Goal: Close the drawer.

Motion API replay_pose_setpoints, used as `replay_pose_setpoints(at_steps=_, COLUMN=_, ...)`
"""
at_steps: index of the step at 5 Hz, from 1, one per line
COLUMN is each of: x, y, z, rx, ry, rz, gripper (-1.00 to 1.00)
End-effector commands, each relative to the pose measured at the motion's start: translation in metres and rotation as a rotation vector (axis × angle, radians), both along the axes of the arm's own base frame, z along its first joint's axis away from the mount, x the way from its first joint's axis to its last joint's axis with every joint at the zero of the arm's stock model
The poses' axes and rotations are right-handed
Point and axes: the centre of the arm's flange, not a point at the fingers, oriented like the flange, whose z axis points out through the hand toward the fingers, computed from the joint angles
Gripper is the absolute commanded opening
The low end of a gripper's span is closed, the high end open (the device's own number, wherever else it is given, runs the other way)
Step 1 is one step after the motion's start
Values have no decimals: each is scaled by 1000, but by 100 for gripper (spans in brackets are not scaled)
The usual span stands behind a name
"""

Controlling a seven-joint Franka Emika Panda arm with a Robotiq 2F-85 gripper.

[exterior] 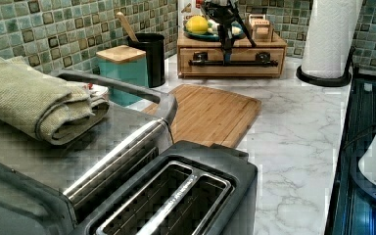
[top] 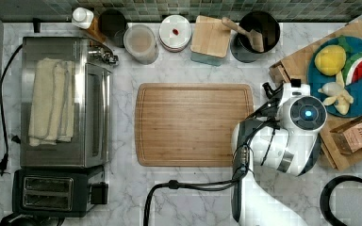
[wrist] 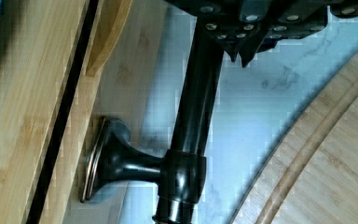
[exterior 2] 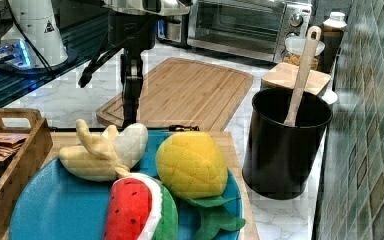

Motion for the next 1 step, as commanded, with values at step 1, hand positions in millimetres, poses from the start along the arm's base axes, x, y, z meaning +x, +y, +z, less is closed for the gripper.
replay_pose_setpoints(at_steps=1, x=-4, y=-114, z=107, rx=-122, ry=-180, rz=-52, gripper=-100)
